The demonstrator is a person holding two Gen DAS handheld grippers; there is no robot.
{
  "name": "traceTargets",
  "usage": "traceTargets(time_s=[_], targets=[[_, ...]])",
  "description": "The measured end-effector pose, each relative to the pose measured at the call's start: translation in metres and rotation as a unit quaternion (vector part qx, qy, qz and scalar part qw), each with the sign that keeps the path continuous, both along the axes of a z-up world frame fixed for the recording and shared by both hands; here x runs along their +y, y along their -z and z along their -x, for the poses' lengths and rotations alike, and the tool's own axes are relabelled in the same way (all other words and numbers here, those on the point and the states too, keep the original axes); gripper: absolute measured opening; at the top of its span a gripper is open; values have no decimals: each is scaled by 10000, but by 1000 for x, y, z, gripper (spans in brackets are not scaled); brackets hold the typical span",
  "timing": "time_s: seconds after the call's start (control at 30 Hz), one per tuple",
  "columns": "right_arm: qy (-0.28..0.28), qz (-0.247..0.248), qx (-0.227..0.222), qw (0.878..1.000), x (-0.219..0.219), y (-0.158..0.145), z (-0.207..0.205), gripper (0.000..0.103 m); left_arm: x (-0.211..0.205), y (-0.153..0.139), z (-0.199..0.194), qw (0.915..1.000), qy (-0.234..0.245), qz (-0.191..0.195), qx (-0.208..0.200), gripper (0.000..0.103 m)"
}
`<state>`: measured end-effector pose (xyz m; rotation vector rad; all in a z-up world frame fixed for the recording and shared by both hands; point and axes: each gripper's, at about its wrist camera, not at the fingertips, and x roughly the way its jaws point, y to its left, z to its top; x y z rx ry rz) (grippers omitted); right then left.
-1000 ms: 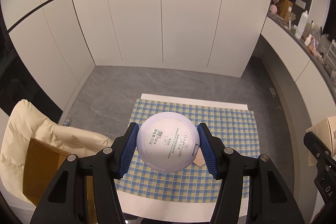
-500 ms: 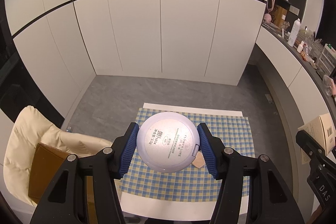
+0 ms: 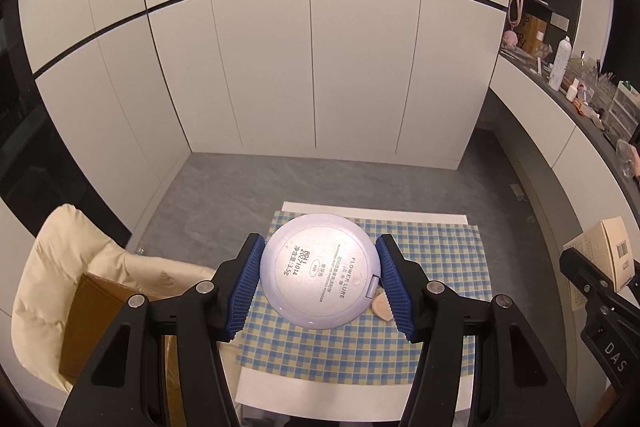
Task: Organize objects
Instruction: 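Lift the pink box with the right tool while the left tool lifts the white compact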
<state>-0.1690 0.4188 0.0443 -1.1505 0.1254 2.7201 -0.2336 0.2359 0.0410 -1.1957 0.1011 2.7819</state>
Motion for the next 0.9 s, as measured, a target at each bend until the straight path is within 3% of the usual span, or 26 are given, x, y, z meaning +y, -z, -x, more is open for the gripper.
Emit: traceTargets(time_s=[0.33, 0.47, 0.9], targets=[[270, 167, 5, 9995, 10, 18, -21, 54, -10, 13, -34, 9994, -215, 38, 285, 58], [274, 236, 5, 9993, 10, 26, -31, 54, -4, 24, -47, 9996, -90, 141, 241, 58], [185, 369, -19, 9991, 6, 46, -83, 54, -12, 41, -100, 9996, 259, -106, 34, 58]])
